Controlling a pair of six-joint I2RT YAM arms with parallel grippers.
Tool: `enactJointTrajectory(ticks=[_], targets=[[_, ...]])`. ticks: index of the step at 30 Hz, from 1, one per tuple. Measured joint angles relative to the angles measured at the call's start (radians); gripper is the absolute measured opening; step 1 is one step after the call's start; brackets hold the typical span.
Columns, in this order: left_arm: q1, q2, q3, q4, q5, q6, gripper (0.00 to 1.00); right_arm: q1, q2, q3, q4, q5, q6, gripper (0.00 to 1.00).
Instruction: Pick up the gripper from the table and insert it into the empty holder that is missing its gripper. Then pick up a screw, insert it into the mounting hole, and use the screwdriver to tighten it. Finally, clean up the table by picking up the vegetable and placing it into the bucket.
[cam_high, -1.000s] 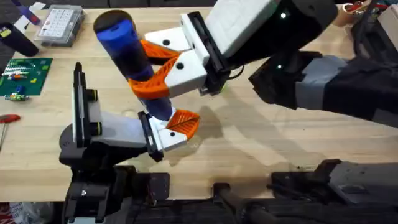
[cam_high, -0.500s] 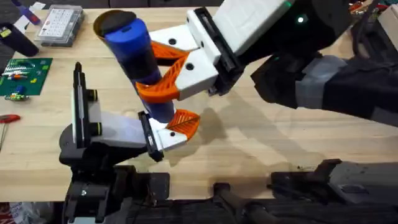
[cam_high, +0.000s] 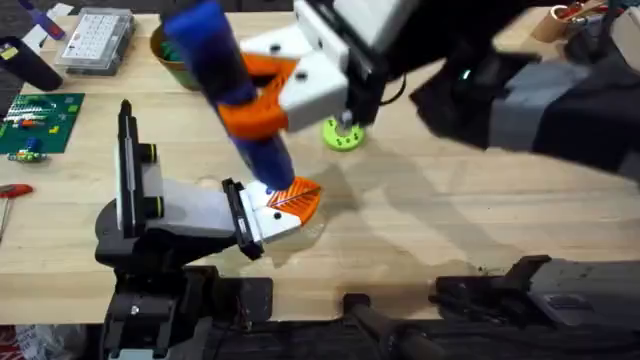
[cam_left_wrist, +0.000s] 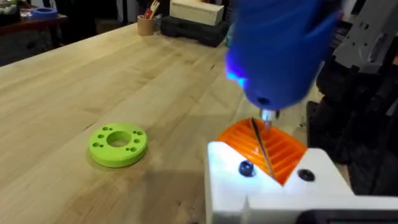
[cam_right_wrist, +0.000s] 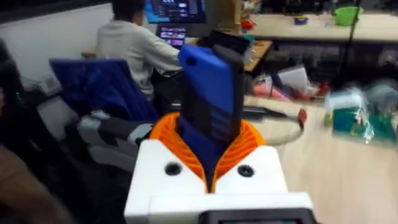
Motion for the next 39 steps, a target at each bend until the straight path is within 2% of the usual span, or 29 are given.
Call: enactJointTrajectory(ticks=[7,12,16,21,27,31,34,39], targets=[[0.0,0.0,0.0,0.0,0.0,0.0,0.004,-0.093,0.0,0.241,-0.684,0.045,-0.249,0.015],[0.0,0.0,0.0,0.0,0.0,0.0,0.004,-0.145,0.0,0.429,-1.179,0.24,-0.495,0.014],[0.0,0.0,0.0,0.0,0.0,0.0,0.004,-0.175,0.0,0.538,-1.465,0.461,-0.694,0.014],[0.0,0.0,0.0,0.0,0.0,0.0,0.004,-0.215,0.0,0.581,-1.614,0.756,-0.908,0.014],[0.0,0.0,0.0,0.001,-0.002,0.001,0.004,-0.275,0.004,0.582,-1.773,1.01,-1.177,0.014],[0.0,0.0,0.0,0.002,-0.009,0.017,0.004,-0.323,0.053,0.592,-1.884,1.131,-1.362,0.014],[0.0,0.0,0.0,0.006,-0.026,0.028,0.004,-0.369,0.138,0.593,-1.967,1.198,-1.5,0.014],[0.0,0.0,0.0,0.017,-0.084,0.035,0.004,-0.43,0.283,0.592,-1.926,1.259,-1.646,0.014]])
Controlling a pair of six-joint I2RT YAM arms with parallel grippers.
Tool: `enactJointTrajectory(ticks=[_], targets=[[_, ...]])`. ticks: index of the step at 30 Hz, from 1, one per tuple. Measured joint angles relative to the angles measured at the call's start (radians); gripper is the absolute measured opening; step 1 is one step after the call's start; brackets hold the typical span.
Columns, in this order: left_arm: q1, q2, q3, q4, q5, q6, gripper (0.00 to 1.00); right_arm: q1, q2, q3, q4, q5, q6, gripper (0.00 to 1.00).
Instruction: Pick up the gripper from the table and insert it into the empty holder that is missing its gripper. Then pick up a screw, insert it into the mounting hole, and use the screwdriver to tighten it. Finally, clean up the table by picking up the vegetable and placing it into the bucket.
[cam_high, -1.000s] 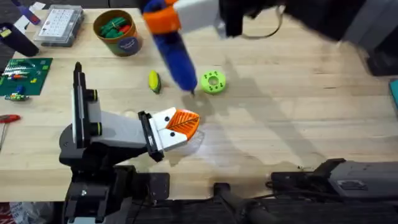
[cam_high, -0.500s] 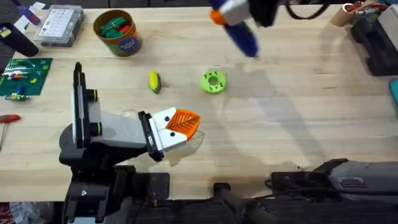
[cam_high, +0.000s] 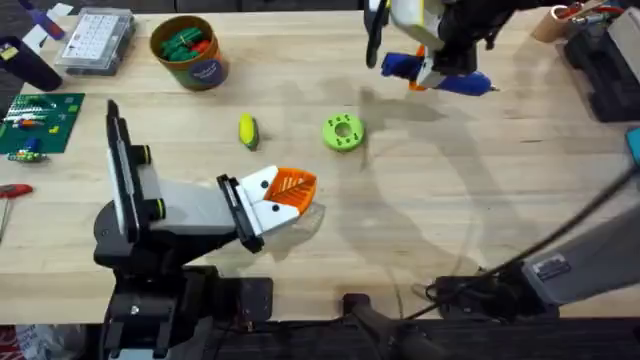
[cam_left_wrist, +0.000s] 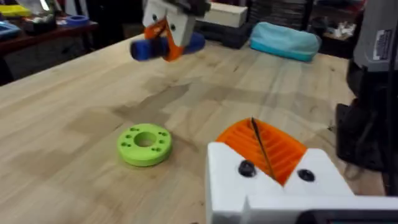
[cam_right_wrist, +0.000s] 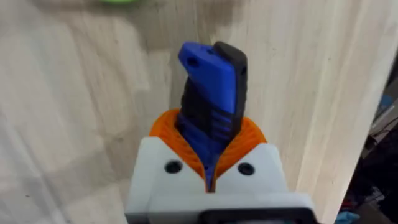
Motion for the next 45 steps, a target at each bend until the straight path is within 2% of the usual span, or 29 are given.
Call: enactJointTrajectory(ticks=[7,8,13,14,17,19,20,21,22,23,27,28,31,33,37,41,45], targets=[[0.0,0.0,0.0,0.011,-0.076,0.004,0.004,-0.039,0.146,0.0,0.053,0.054,-0.117,0.014],[0.0,0.0,0.0,0.014,-0.095,0.005,0.004,-0.046,0.196,0.0,0.072,0.064,-0.136,0.013],[0.0,0.0,0.0,0.016,-0.108,0.007,0.004,-0.047,0.271,-0.001,0.084,0.072,-0.149,0.02],[0.0,0.0,0.0,0.016,-0.109,0.007,0.004,-0.047,0.281,-0.002,0.091,0.074,-0.149,0.062],[0.0,0.0,0.0,0.016,-0.112,0.008,0.004,-0.047,0.285,-0.002,0.098,0.083,-0.152,0.376],[0.0,0.0,0.0,0.017,-0.114,0.009,0.023,-0.047,0.284,-0.002,0.103,0.086,-0.153,0.683],[0.0,0.0,0.0,0.017,-0.117,0.012,0.073,-0.047,0.283,-0.002,0.104,0.087,-0.148,0.83],[0.0,0.0,0.0,0.018,-0.121,0.012,0.111,-0.047,0.28,-0.002,0.103,0.088,-0.138,0.944],[0.0,0.0,0.0,0.018,-0.124,0.014,0.157,-0.047,0.275,-0.003,0.102,0.089,-0.124,0.981],[0.0,0.0,0.0,0.019,-0.128,0.02,0.251,-0.047,0.267,-0.005,0.101,0.09,-0.104,0.991],[0.0,0.0,0.0,0.02,-0.136,0.018,0.842,-0.047,0.196,-0.01,0.097,0.09,-0.023,0.993],[0.0,0.0,0.0,0.021,-0.141,0.016,0.947,-0.047,0.168,-0.01,0.096,0.09,-0.002,0.993],[0.0,0.0,0.001,0.023,-0.172,-0.007,0.985,-0.047,0.073,-0.01,0.096,0.089,0.078,0.993],[0.0,0.0,0.013,0.003,-0.221,-0.054,0.986,-0.047,0.014,-0.01,0.095,0.08,0.149,0.993],[0.0,0.001,0.086,-0.155,-0.346,-0.116,0.986,-0.042,-0.075,-0.01,0.082,0.035,0.304,0.993],[0.0,0.028,0.217,-0.289,-0.489,-0.125,0.986,-0.024,-0.118,-0.01,0.047,0.006,0.513,0.993],[0.0,0.117,0.39,-0.438,-0.629,-0.105,0.986,-0.01,-0.138,-0.01,0.022,-0.008,0.727,0.993]])
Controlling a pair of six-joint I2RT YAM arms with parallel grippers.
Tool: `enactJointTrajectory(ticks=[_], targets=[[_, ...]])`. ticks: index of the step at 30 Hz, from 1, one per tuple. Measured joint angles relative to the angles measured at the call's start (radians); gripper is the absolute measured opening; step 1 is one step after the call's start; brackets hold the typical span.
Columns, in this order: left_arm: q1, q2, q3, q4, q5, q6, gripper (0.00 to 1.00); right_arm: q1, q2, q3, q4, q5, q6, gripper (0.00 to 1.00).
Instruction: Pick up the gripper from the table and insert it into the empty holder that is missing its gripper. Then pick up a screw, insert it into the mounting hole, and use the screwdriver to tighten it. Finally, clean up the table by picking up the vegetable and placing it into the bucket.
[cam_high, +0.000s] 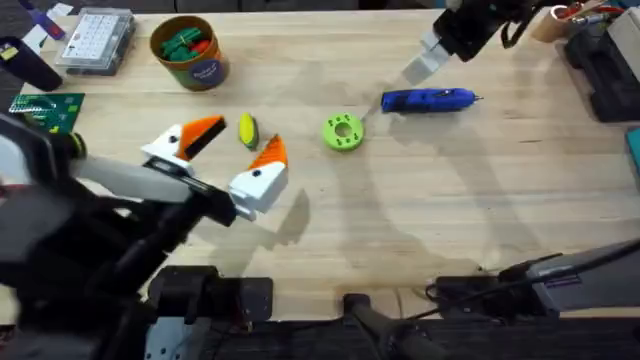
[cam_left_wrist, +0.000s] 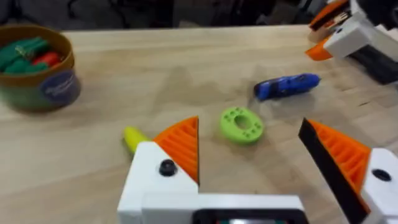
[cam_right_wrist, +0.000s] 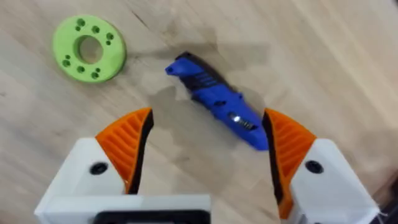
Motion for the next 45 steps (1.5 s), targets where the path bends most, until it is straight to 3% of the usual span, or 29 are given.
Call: enactJointTrajectory(ticks=[6,13,17,45], targets=[[0.0,0.215,0.218,-0.186,-0.125,0.039,0.986,0.001,-0.037,-0.001,-0.072,-0.009,0.163,0.993],[0.0,0.403,0.361,-0.249,-0.173,0.1,0.986,0.002,-0.182,-0.003,-0.087,-0.021,0.228,0.992],[0.0,0.462,0.378,-0.255,-0.187,0.11,0.986,0.002,-0.289,-0.003,-0.103,-0.023,0.24,0.993],[0.0,0.462,0.378,-0.255,-0.187,0.11,0.986,0.002,-0.289,-0.003,-0.103,-0.023,0.24,0.993]])
